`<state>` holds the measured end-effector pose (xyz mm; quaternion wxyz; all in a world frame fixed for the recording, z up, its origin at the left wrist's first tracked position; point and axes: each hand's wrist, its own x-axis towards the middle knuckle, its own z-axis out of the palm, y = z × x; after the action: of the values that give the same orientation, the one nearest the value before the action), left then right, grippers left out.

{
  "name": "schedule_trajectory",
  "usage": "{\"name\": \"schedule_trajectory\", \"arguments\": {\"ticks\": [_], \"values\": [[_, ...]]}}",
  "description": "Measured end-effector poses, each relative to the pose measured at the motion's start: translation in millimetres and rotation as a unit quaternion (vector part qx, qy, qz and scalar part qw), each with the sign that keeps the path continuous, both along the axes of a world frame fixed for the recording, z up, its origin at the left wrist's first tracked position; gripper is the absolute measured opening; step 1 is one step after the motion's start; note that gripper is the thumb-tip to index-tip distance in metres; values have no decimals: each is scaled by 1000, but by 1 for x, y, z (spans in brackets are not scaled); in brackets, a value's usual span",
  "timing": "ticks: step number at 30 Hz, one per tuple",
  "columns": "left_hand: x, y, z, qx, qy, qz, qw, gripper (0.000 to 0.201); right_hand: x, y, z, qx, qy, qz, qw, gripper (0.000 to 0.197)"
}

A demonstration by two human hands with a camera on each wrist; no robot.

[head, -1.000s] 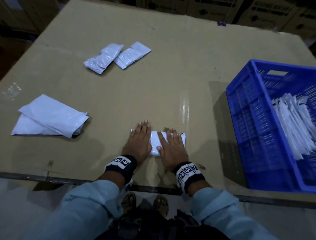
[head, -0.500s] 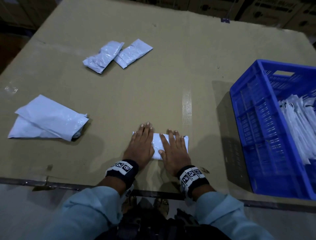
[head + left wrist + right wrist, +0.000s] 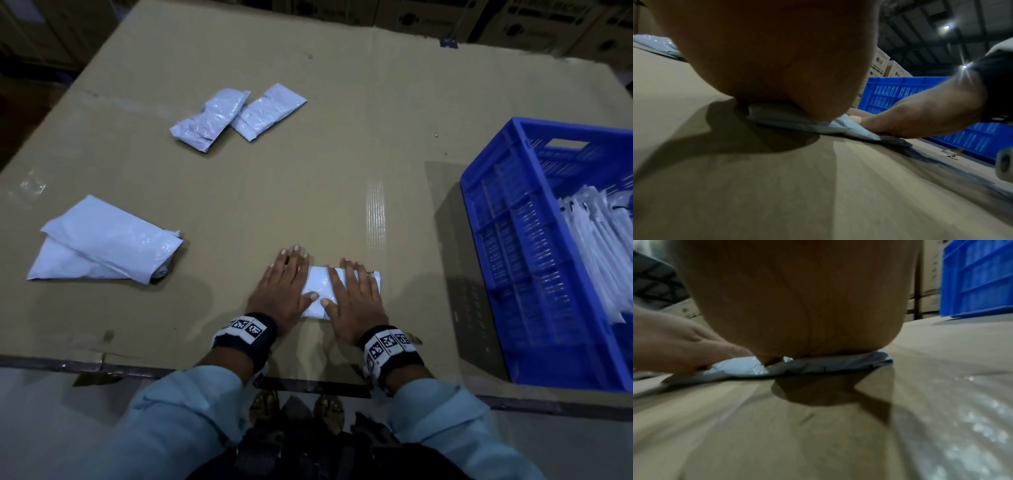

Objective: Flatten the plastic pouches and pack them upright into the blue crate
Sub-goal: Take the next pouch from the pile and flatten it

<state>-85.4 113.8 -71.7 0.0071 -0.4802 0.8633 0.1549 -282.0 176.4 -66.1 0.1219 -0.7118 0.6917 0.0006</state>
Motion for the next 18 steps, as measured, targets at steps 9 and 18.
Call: {"name": "schedule_trajectory", "arguments": {"ticks": [9,18], "values": [[10,4,7,-75,-50,-15,996,79,5,12,15,-1,21,-83,996,85],[20,12,5,-25,-58,-40,997,70,12,33,5,-21,-5,-46,999,70]]}}
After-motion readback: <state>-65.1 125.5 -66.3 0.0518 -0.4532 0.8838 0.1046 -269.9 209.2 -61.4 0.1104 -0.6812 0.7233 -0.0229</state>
